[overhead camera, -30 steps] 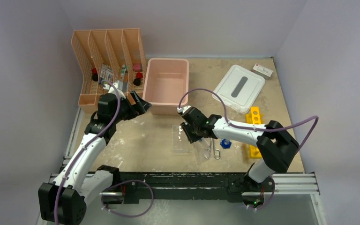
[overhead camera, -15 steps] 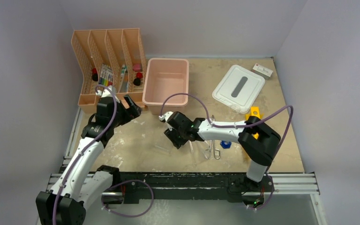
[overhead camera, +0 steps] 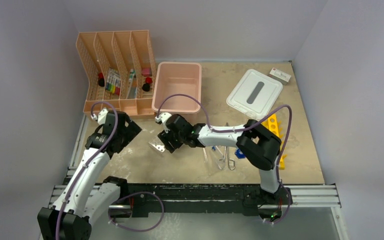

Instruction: Organize the chemistry lab equipment

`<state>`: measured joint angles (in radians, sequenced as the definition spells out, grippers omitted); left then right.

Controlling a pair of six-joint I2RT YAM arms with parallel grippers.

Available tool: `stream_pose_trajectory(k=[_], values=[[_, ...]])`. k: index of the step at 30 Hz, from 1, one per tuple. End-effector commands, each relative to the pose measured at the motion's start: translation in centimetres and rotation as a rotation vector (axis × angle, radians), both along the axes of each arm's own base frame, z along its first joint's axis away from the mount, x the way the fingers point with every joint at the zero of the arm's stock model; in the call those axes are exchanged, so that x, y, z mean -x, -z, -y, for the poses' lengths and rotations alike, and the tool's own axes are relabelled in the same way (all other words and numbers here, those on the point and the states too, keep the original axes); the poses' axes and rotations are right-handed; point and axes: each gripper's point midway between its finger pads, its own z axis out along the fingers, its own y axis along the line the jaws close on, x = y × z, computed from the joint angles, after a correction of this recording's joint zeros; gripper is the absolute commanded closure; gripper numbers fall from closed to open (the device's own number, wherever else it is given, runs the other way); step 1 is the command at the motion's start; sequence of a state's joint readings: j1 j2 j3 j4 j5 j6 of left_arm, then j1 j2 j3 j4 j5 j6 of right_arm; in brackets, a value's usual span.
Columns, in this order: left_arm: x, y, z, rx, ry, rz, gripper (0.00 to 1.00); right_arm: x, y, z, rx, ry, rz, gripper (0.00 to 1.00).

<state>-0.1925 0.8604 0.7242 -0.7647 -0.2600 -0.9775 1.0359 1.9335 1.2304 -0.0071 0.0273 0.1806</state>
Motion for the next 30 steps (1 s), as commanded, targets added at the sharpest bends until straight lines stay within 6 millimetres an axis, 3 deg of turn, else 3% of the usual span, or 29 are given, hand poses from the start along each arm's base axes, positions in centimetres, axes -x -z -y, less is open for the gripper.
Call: stream_pose_trajectory(k=[1, 4, 7, 10, 15, 19, 22, 25, 30], values=[[1.1, 0.7, 0.6, 0.079, -0.059, -0.020, 0.12, -1.3, -4.7, -3.3, -0.168, -0.001, 0.071, 0.36], [0.9, 1.2, 2.5, 0.158, 0.011, -0.013, 0.11, -1.1, -4.9, -0.8, -0.118, 0.079, 0.062, 0.39], [0.9, 2.2, 4.3, 0.235, 0.069, -0.024, 0.17, -1.9, -5.0, 1.7, -0.064, 0.150, 0.124, 0.53], [0.7, 2.9, 6.4, 0.326, 0.147, -0.024, 0.19, -2.9, -4.7, 3.2, -0.006, 0.204, 0.184, 0.61], [1.0, 4.8, 9.1, 0.458, 0.232, -0.054, 0.19, -3.9, -4.8, 3.5, 0.016, 0.264, 0.205, 0.63], [1.3, 6.7, 8.6, 0.412, 0.232, -0.117, 0.21, -4.1, -4.9, 3.0, -0.001, 0.277, 0.200, 0.63], [1.3, 7.8, 7.5, 0.339, 0.213, -0.157, 0.28, -4.0, -4.7, 2.9, -0.002, 0.272, 0.190, 0.62], [1.1, 8.8, 6.4, 0.281, 0.182, -0.176, 0.40, -3.9, -4.6, 2.6, -0.007, 0.262, 0.184, 0.62], [1.6, 10.1, 3.7, 0.132, 0.131, -0.235, 0.49, -3.8, -4.9, 2.1, -0.022, 0.246, 0.177, 0.62]])
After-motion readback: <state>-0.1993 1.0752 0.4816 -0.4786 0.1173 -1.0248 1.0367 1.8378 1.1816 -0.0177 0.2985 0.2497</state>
